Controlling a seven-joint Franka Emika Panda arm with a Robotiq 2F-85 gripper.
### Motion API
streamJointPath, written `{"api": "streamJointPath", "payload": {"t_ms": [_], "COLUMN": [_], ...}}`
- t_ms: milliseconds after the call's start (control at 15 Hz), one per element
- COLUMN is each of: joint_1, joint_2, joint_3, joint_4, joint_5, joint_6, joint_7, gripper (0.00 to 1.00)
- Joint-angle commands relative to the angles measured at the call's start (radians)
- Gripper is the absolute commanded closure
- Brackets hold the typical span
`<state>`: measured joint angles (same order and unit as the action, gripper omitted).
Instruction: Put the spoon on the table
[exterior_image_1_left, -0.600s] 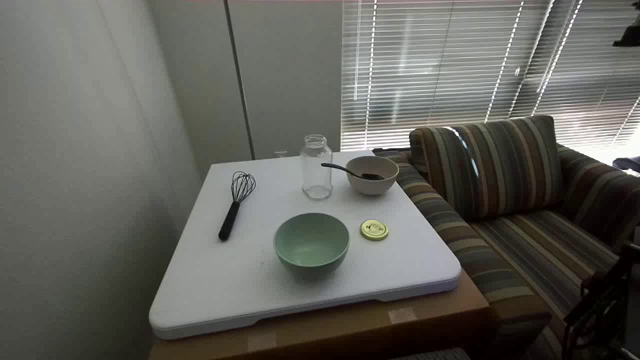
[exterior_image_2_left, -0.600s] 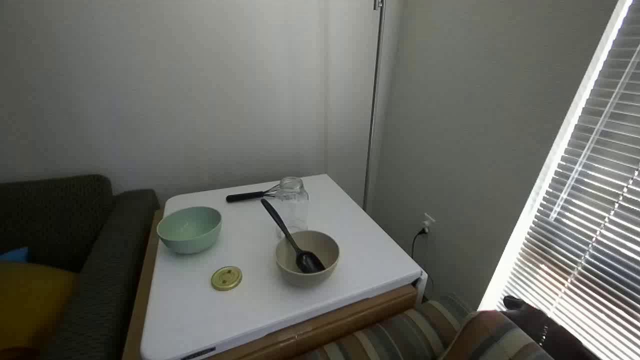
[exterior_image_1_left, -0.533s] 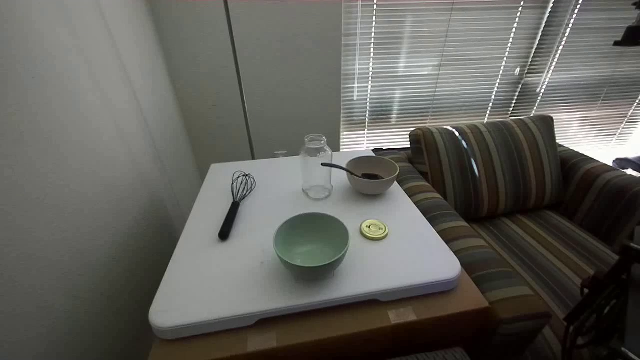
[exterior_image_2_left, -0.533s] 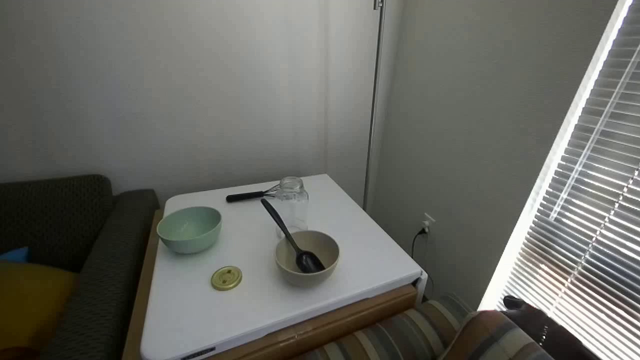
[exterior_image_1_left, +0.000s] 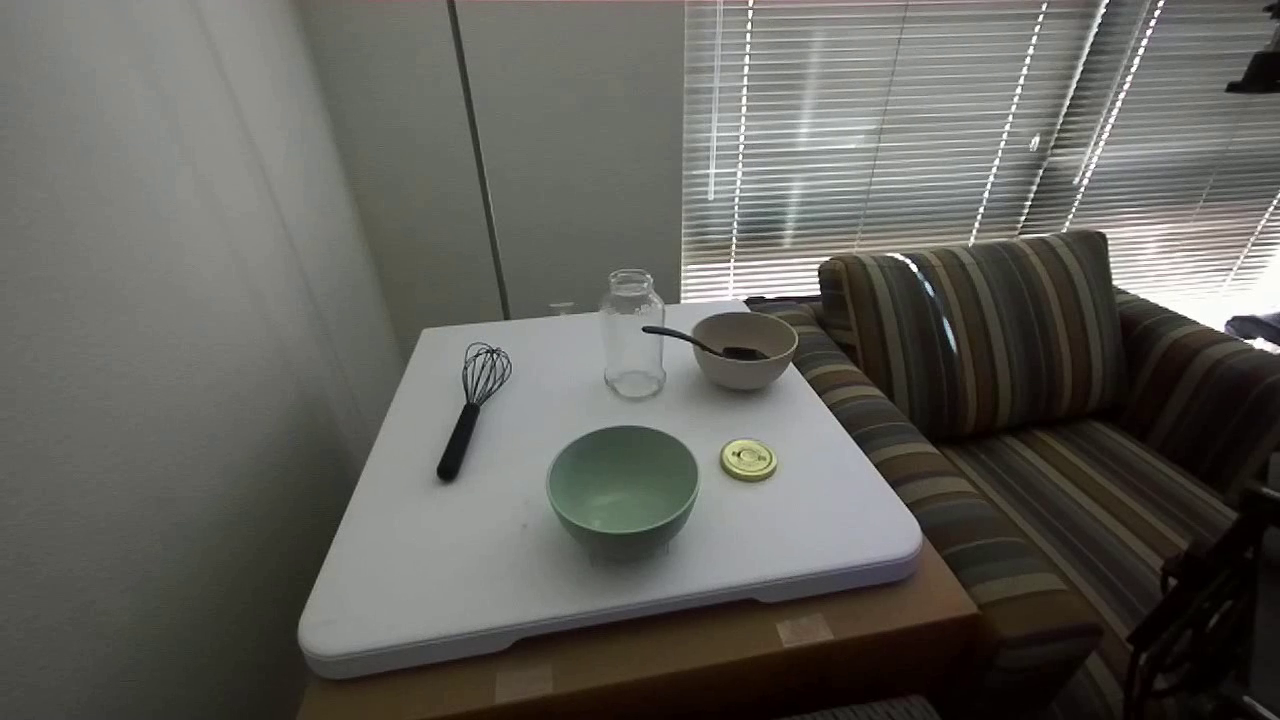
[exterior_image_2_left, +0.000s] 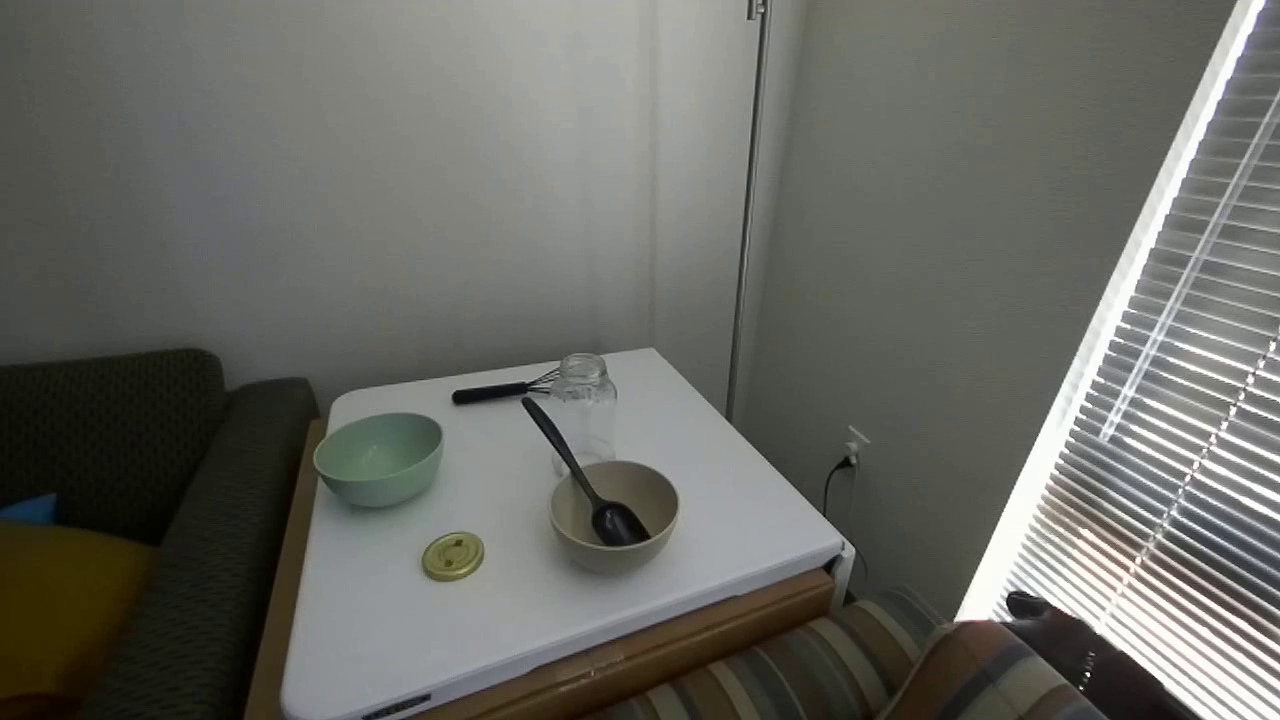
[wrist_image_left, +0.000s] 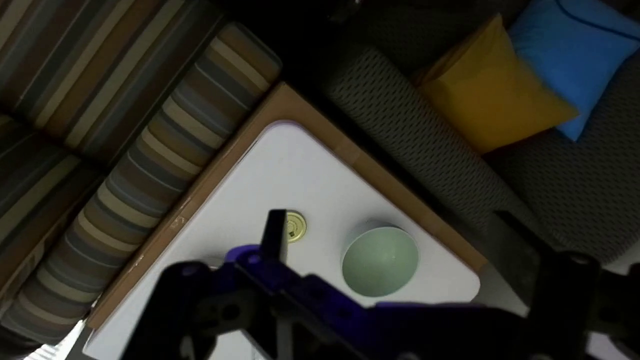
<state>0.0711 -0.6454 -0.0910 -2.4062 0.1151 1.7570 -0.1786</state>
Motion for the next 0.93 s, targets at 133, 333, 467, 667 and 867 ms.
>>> {"api": "streamJointPath", "payload": {"t_ms": [133,333,467,667,867], "joint_1": [0.015,0.027,0.028,0.02,0.014], "joint_2": [0.238,0.393,0.498,0.663,0.632], "joint_3": [-0.006,0.033,0.06,0.085,0.101], "joint_4": [-0.022,0.017,0.044,0.164,0.117], "joint_5": [0.079,0.074,0.039,-0.022,-0.012], "joint_6": [0.297,0.437,0.525,0.436,0.478], "joint_7": [-0.055,-0.05,-0.047,-0.069,-0.041], "gripper": [0.0,0.0,0.0,0.0,0.0]}}
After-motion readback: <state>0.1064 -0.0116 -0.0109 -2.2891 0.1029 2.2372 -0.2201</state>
